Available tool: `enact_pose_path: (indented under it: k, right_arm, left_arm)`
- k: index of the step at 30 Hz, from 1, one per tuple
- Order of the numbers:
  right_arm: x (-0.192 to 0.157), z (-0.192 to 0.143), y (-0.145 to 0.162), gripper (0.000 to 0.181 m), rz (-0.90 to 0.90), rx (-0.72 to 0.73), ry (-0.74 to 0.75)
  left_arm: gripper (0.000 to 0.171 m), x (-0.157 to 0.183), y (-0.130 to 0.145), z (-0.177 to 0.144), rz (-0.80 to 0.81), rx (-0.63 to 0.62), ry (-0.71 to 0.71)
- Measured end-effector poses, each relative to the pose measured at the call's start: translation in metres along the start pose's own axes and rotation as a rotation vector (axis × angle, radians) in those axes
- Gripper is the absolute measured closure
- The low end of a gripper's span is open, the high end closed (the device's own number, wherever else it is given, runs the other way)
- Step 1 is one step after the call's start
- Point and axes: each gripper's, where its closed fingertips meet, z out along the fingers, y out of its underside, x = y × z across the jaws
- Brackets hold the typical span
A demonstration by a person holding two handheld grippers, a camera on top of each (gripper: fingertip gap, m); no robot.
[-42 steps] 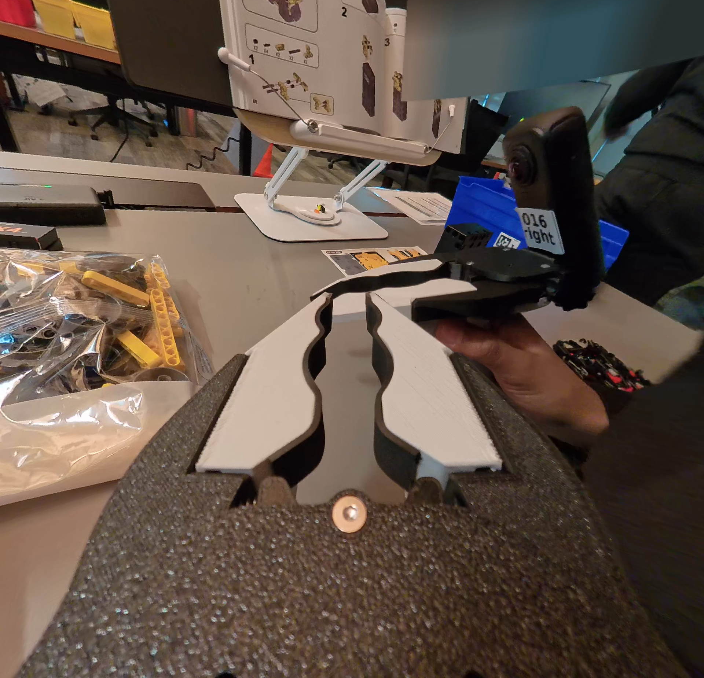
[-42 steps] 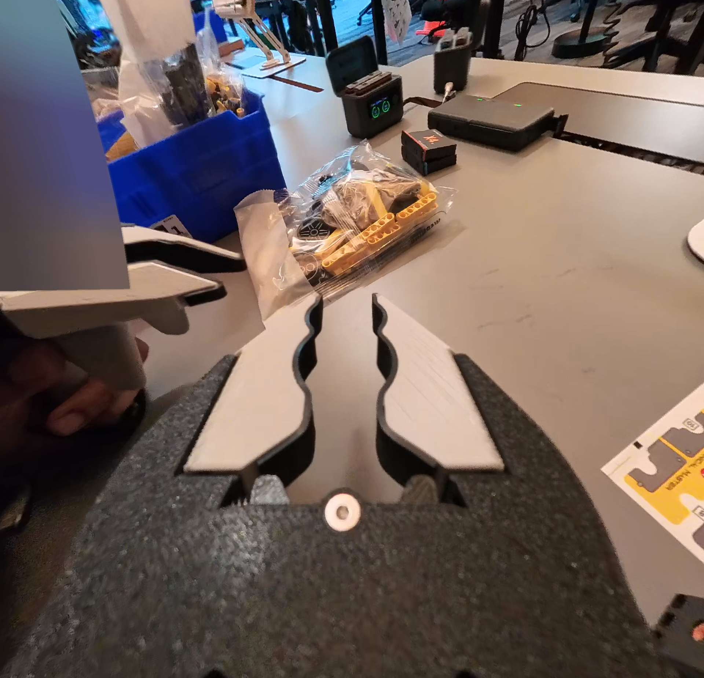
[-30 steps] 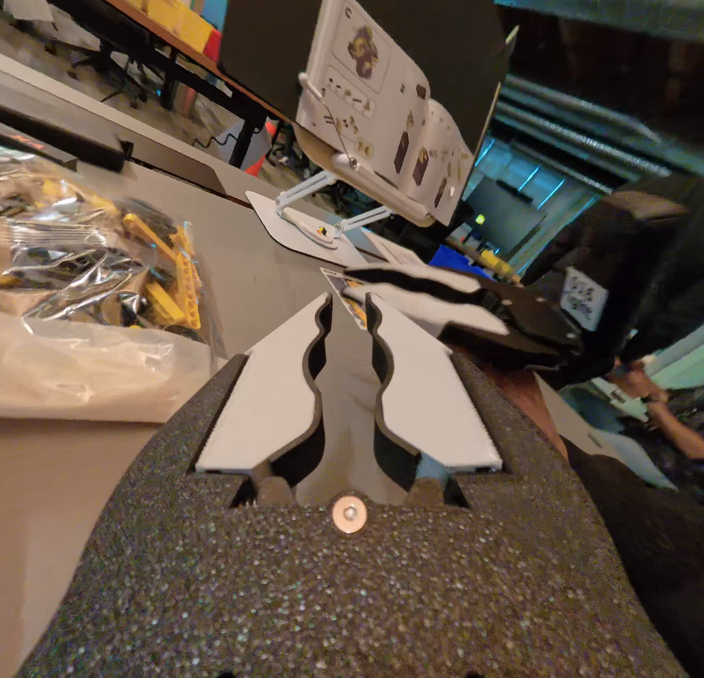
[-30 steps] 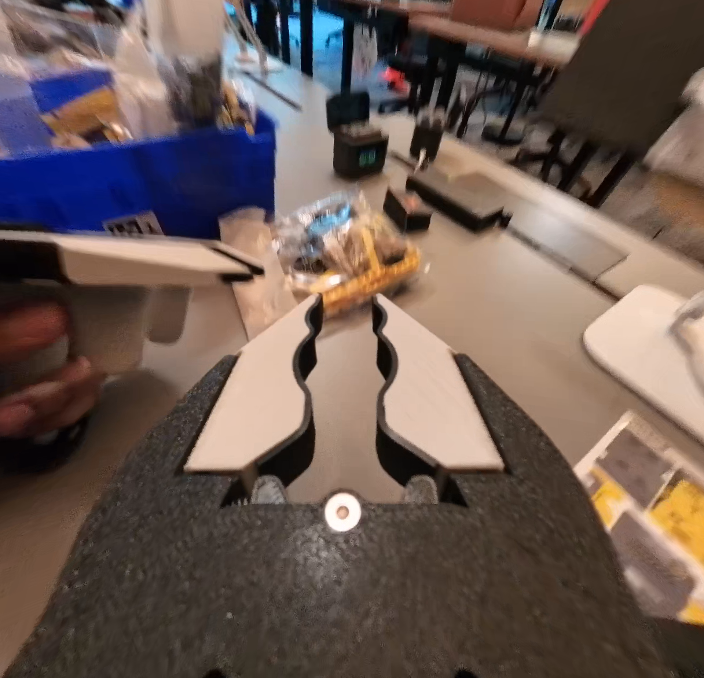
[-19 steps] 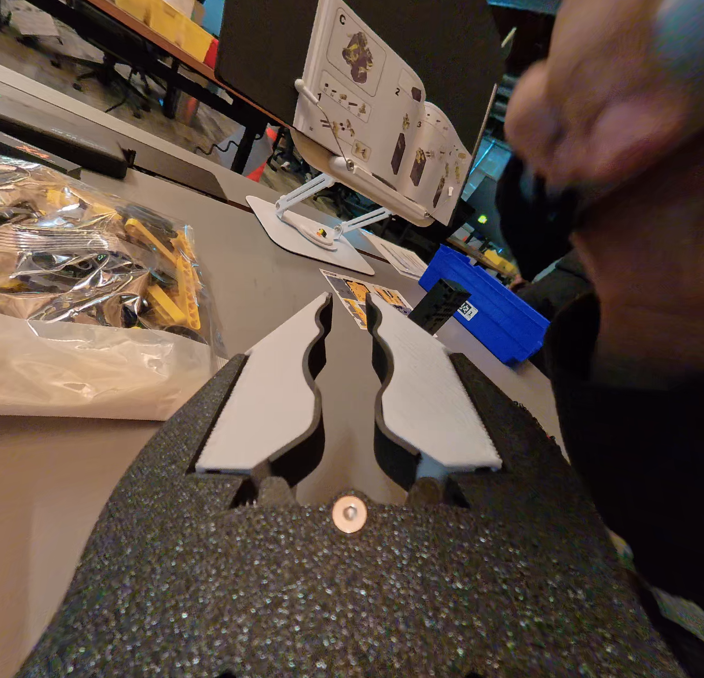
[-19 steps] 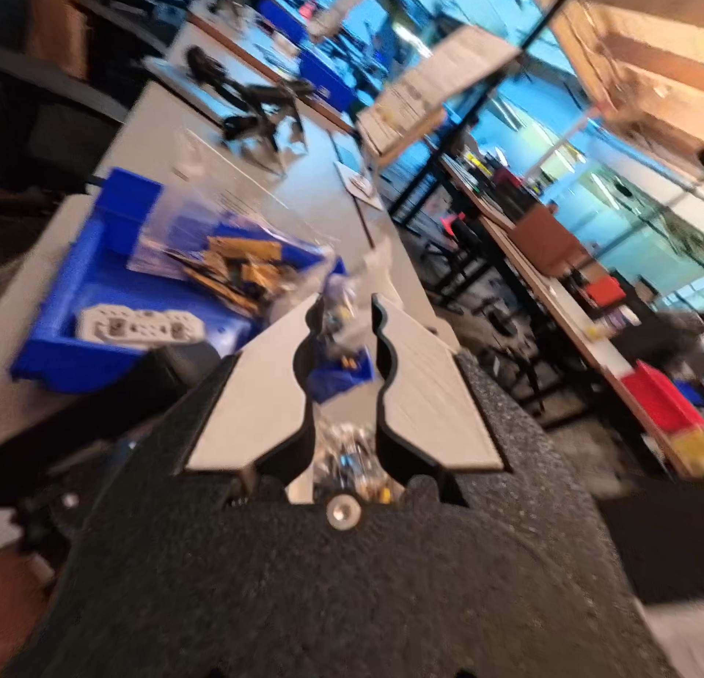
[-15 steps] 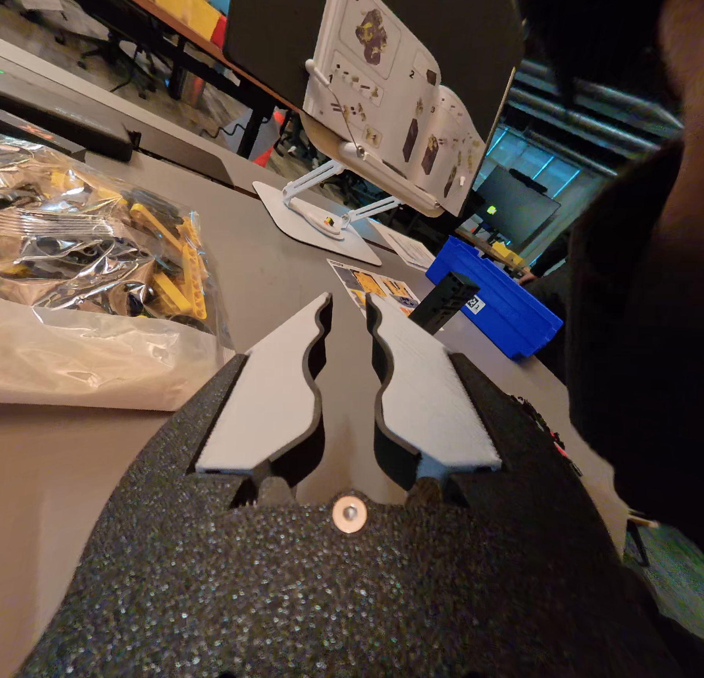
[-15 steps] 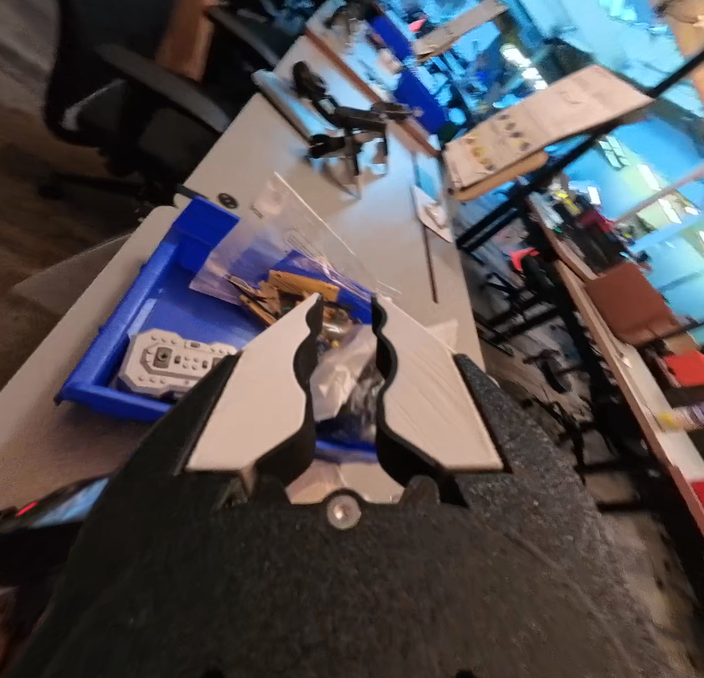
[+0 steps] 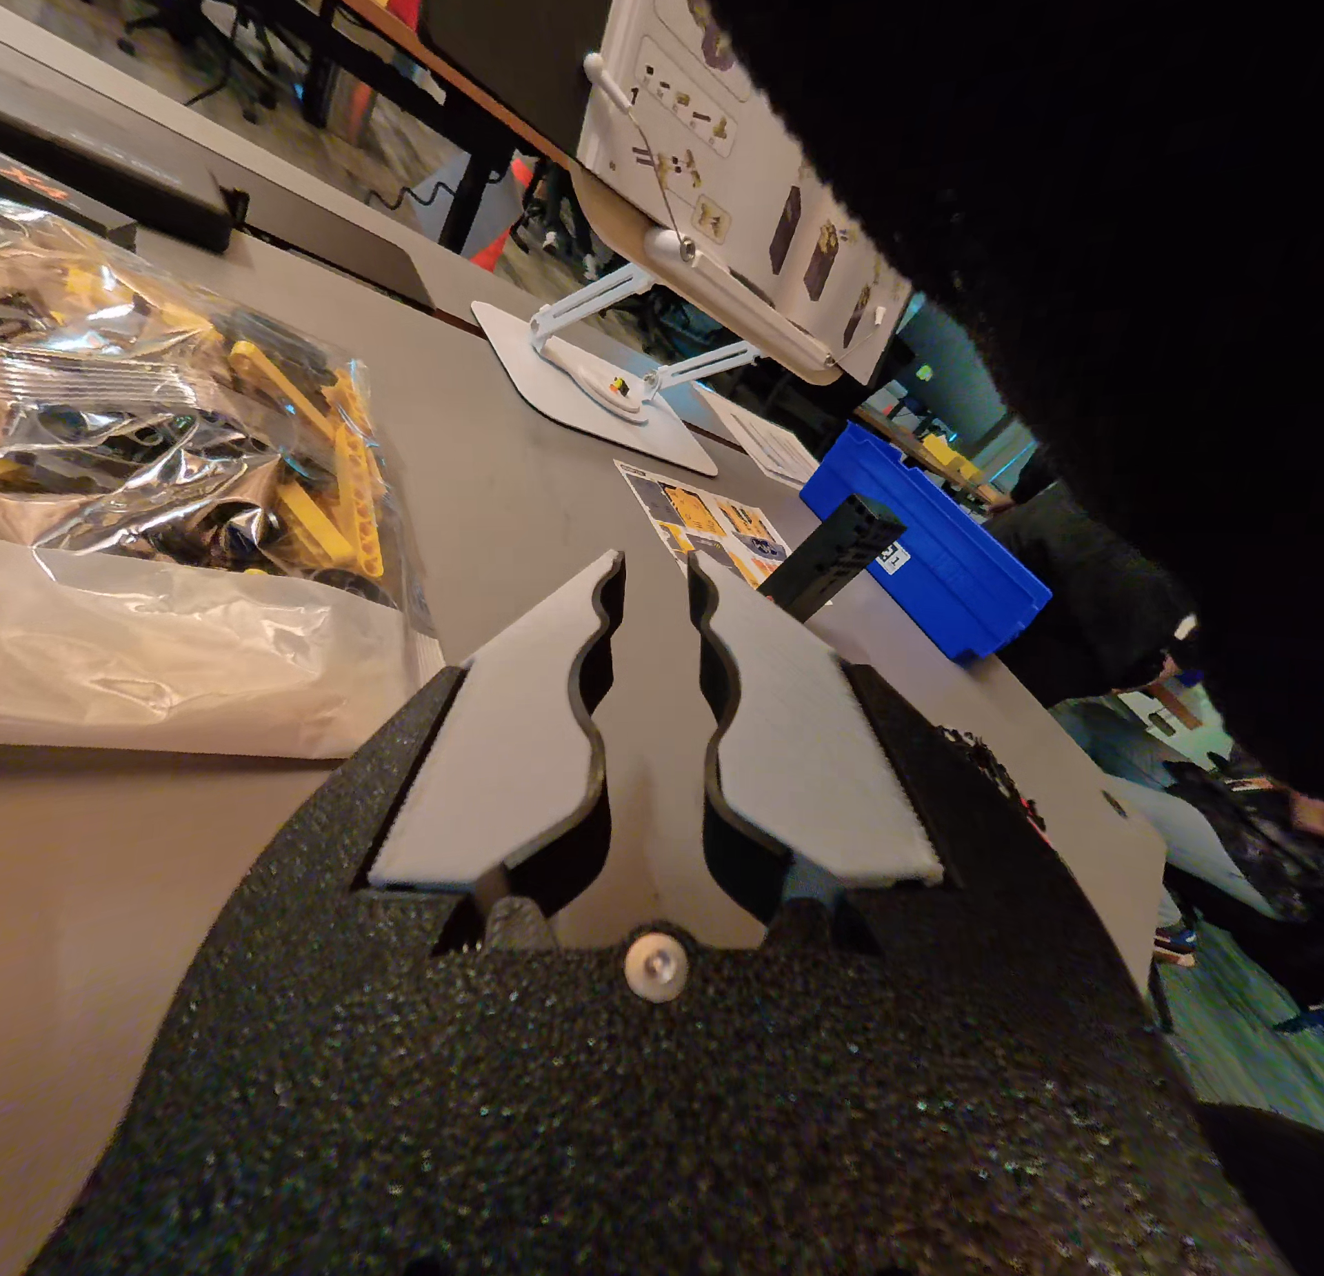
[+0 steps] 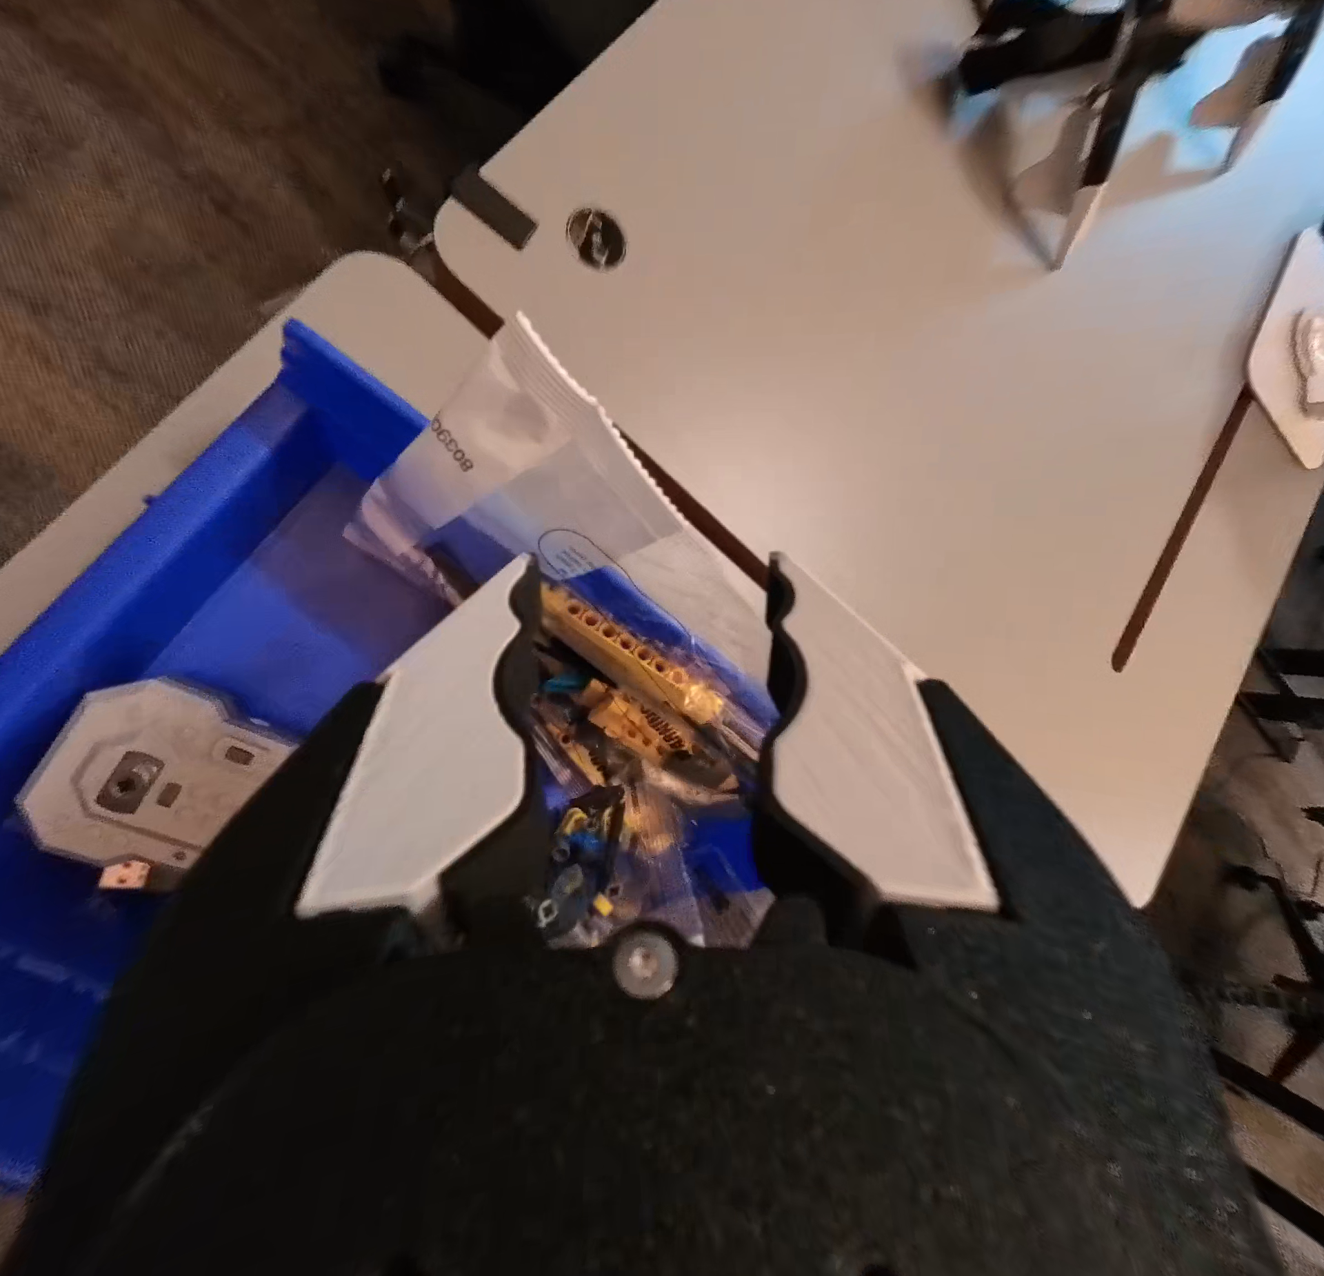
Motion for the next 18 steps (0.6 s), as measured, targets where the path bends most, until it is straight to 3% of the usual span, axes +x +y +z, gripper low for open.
enact_pose_path:
  k: [6,7,9,12,18]
  right_arm:
    - [-0.007,0.019,0.016,0.118,-0.129,-0.169,0.02]
    - [-0.006,0.016,0.016,0.13,-0.148,-0.179,0.035]
    - [-0.01,0.006,0.007,0.181,-0.176,-0.141,0.015]
    - [-0.012,-0.013,-0.01,0.181,-0.123,-0.061,-0.011]
    - [0.026,-0.072,-0.048,0.181,0.037,0.17,0.099]
  left_arm:
    - [0.156,0.0,0.001,0.001,-0.011,-0.006,0.011]
    - [0.156,0.001,0.001,0.001,-0.013,-0.007,0.013]
    - [0.156,0.001,0.001,0.001,-0.014,-0.009,0.015]
    - [0.156,0.001,0.001,0.002,-0.017,-0.009,0.02]
    - [0.155,0.002,0.002,0.002,-0.018,-0.011,0.023]
